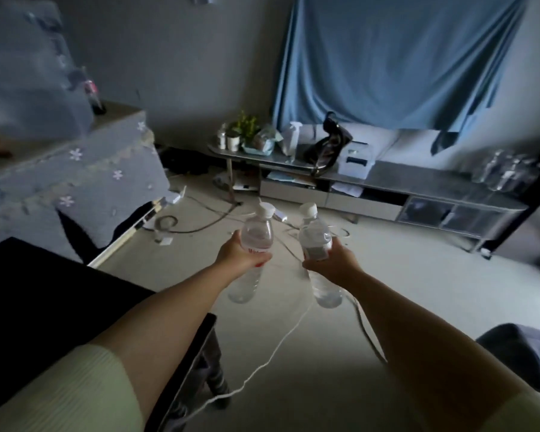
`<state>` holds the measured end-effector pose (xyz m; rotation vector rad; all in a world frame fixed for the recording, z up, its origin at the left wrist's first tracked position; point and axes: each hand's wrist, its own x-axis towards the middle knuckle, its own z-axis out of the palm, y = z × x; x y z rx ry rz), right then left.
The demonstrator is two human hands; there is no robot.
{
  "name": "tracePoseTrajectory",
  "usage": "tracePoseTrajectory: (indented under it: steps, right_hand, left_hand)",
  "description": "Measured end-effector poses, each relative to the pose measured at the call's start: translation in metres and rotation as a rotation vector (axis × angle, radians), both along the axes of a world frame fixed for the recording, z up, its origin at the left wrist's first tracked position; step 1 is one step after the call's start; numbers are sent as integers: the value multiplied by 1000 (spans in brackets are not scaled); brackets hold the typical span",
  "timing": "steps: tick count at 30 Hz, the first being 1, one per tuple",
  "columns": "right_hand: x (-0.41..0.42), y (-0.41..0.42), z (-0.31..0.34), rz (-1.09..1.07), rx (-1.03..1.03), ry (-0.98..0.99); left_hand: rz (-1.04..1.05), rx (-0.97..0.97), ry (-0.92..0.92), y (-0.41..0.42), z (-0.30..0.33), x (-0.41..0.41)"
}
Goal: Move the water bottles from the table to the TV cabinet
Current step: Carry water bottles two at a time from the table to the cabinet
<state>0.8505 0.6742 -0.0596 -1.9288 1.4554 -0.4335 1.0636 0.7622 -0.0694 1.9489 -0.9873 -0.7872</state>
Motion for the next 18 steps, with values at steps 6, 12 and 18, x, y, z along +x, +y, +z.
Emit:
tracePoseTrajectory:
  steps: [6, 12, 18]
  right_hand:
    - [-106, -36, -1, -160, 36, -13]
    - [-202, -65, -4, -290, 19, -15]
    - [-292, -86, -15, -437, 53, 1]
  left_hand:
    - [-217, -3, 18, -77, -2, -102]
    - [-410, -15, 14, -140, -6, -201]
    - [-582, -11, 5, -192, -13, -294]
